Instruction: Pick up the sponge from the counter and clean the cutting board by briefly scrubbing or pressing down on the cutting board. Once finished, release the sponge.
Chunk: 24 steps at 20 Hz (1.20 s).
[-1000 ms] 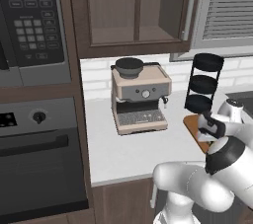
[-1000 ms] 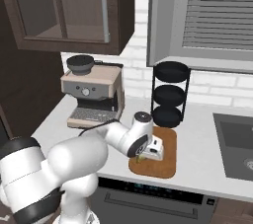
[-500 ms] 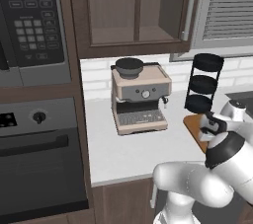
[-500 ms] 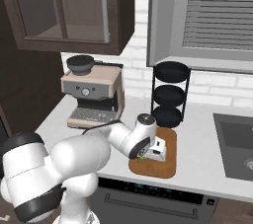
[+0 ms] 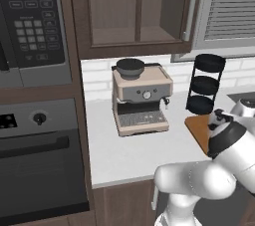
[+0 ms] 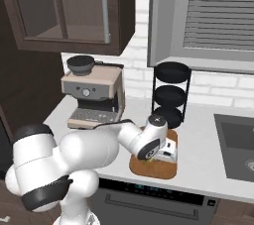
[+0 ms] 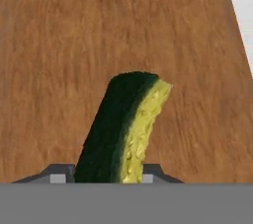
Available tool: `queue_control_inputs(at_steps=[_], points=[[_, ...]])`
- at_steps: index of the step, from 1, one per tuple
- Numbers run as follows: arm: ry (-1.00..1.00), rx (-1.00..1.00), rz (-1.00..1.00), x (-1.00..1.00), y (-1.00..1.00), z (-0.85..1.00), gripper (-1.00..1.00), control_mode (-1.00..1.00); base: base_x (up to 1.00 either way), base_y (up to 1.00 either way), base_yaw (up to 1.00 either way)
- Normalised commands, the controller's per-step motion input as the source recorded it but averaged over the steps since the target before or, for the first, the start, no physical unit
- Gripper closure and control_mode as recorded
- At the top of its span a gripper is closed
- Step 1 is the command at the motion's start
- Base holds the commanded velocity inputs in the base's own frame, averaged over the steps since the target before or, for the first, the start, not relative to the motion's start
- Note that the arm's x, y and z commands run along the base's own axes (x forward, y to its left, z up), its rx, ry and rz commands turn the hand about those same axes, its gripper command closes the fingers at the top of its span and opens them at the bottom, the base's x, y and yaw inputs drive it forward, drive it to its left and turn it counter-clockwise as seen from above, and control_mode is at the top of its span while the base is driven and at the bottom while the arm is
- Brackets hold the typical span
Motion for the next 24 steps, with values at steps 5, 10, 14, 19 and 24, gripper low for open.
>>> queue_control_inputs(at_steps=[5, 10, 14, 19, 24], points=[[0.01, -0.06, -0.02, 0.04, -0.57, 0.00, 1.00, -1.00, 0.00, 0.00, 0.00], [0.02, -0.09, 0.00, 0.11, -0.16, 0.00, 1.00, -1.00, 0.00, 0.00, 0.00], [0.01, -0.07, 0.00, 0.01, 0.04, 0.00, 1.00, -1.00, 0.00, 0.00, 0.00], [0.00, -0.02, 0.01, 0.00, 0.70, -0.02, 1.00, -1.00, 0.00, 0.00, 0.00], [0.00, 0.00, 0.03, 0.00, 0.99, -0.08, 1.00, -1.00, 0.00, 0.00, 0.00]])
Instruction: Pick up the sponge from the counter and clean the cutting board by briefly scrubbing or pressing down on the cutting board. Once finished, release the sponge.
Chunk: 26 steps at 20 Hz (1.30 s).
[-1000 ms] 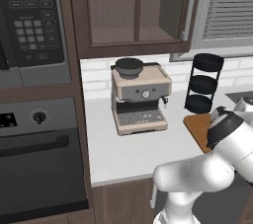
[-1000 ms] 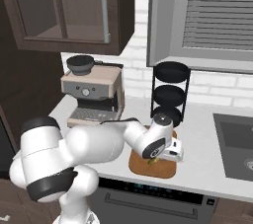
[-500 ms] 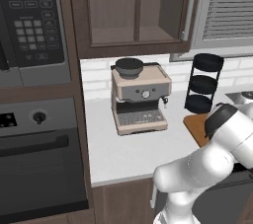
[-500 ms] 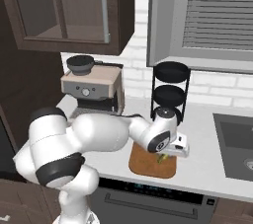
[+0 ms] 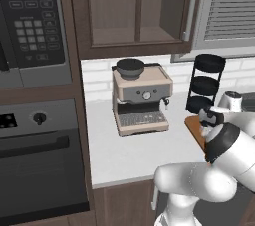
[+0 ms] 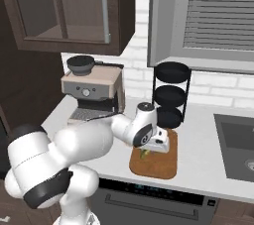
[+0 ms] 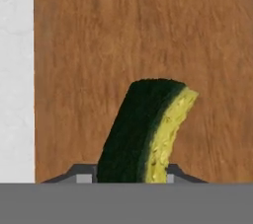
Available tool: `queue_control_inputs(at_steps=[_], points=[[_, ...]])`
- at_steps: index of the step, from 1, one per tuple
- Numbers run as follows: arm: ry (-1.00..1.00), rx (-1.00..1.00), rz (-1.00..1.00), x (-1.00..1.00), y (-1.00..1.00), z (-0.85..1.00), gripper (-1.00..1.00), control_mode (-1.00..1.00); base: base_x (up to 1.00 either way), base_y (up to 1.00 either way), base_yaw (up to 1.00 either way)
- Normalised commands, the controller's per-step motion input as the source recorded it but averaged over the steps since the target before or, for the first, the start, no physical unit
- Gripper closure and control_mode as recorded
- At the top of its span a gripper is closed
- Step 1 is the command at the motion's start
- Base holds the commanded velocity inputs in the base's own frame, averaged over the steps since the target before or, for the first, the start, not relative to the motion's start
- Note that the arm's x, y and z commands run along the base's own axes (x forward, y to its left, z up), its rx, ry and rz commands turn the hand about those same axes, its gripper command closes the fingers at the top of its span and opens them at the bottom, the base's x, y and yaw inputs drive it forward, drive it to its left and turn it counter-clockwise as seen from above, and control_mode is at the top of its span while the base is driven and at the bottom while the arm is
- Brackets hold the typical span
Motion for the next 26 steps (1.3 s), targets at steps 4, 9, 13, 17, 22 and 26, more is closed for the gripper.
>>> queue_control_inputs(at_steps=[4, 9, 13, 17, 22, 26], points=[[0.00, 0.00, 0.04, 0.00, 0.92, -0.07, 1.00, -1.00, 0.00, 0.00, 0.00], [0.00, 0.01, 0.01, 0.20, 0.21, 0.00, 1.00, -1.00, 0.00, 0.00, 0.00], [0.08, 0.01, 0.00, 0.09, -0.43, 0.14, 1.00, -1.00, 0.00, 0.00, 0.00], [0.16, 0.08, 0.00, 0.11, -0.56, 0.47, 1.00, -1.00, 0.00, 0.00, 0.00], [0.13, 0.10, 0.00, 0.00, -0.35, 0.57, 1.00, -1.00, 0.00, 0.00, 0.00], [0.02, 0.02, 0.00, 0.28, -0.43, -0.05, 1.00, -1.00, 0.00, 0.00, 0.00]])
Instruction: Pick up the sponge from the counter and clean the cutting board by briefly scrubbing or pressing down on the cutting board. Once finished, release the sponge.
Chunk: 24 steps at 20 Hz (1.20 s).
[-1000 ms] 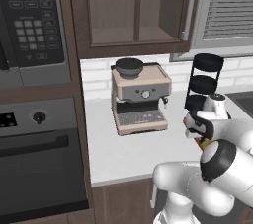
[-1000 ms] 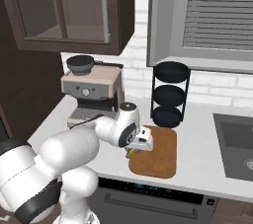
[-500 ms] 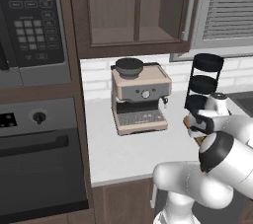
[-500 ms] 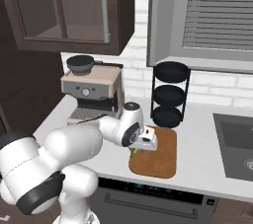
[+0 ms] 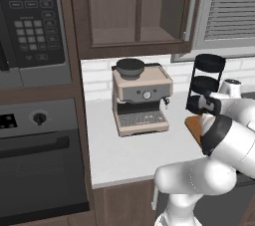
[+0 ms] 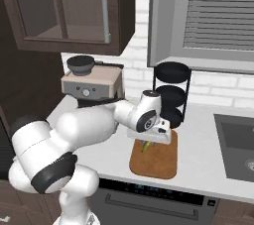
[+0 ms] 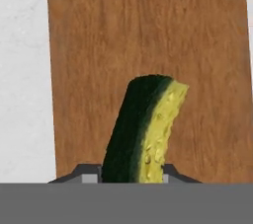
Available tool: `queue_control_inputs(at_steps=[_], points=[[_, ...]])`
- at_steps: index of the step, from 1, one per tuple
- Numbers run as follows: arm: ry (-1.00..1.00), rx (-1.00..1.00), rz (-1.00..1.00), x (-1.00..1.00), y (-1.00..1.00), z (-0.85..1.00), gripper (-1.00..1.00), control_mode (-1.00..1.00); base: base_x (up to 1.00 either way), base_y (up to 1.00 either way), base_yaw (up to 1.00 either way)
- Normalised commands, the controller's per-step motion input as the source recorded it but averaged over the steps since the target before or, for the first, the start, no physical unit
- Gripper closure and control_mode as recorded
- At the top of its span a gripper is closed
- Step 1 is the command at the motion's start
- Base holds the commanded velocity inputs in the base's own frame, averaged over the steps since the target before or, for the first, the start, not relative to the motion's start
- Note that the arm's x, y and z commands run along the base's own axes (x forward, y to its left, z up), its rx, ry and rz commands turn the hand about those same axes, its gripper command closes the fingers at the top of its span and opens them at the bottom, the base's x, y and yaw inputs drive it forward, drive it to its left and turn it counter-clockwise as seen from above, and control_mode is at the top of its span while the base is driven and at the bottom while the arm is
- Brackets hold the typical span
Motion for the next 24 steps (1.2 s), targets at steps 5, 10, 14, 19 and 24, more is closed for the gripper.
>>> queue_control_inputs(at_steps=[5, 10, 14, 19, 24], points=[[-0.01, 0.00, 0.00, 0.28, -0.38, -0.65, 1.00, -1.00, 0.00, 0.00, 0.00], [-0.05, 0.00, 0.00, 0.42, -0.04, -0.60, 1.00, -1.00, 0.00, 0.00, 0.00], [0.00, 0.00, 0.00, 0.01, -0.61, -0.01, 1.00, -1.00, 0.00, 0.00, 0.00], [0.00, 0.00, 0.00, 0.04, -0.53, 0.00, 1.00, -1.00, 0.00, 0.00, 0.00], [0.00, 0.00, 0.00, 0.00, -0.06, 0.17, 1.00, -1.00, 0.00, 0.00, 0.00]])
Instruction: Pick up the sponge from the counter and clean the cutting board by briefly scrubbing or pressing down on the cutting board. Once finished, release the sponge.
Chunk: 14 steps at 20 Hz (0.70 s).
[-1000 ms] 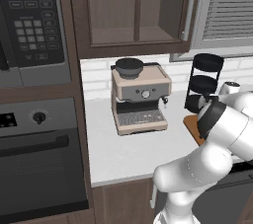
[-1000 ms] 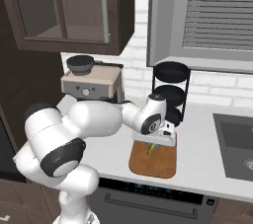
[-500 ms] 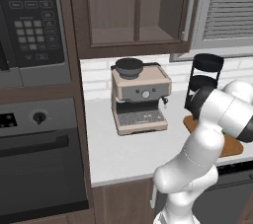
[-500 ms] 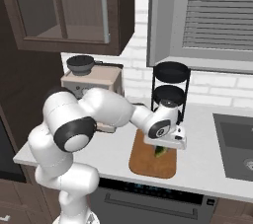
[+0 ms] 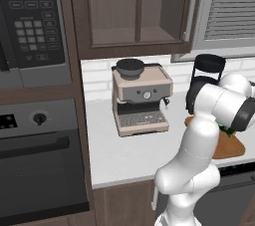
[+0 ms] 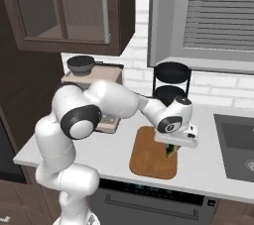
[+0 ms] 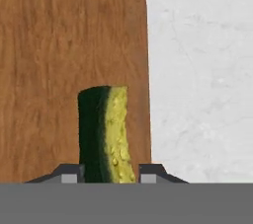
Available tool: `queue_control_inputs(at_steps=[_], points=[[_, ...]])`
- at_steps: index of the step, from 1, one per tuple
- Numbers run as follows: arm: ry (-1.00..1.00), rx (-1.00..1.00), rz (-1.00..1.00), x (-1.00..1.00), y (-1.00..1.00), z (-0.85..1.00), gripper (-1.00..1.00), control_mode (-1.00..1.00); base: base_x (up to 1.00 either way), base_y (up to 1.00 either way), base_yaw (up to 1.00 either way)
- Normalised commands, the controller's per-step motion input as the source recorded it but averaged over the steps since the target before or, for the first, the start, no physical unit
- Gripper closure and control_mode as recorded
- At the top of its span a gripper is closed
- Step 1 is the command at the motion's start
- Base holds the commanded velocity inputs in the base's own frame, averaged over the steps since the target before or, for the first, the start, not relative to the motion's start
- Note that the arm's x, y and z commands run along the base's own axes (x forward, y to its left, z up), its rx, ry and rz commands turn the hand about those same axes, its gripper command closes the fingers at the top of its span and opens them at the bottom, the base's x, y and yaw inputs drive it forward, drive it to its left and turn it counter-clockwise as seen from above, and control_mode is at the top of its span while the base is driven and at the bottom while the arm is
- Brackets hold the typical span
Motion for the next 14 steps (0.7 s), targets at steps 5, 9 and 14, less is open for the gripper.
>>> queue_control_inputs(at_steps=[5, 9, 14], points=[[-0.01, 0.00, 0.00, -0.03, 0.49, 0.07, 1.00, -1.00, 0.00, 0.00, 0.00], [0.00, 0.00, 0.00, -0.01, 0.89, -0.01, 1.00, -1.00, 0.00, 0.00, 0.00], [0.00, 0.00, 0.00, 0.00, 0.87, -0.21, 1.00, -1.00, 0.00, 0.00, 0.00]])
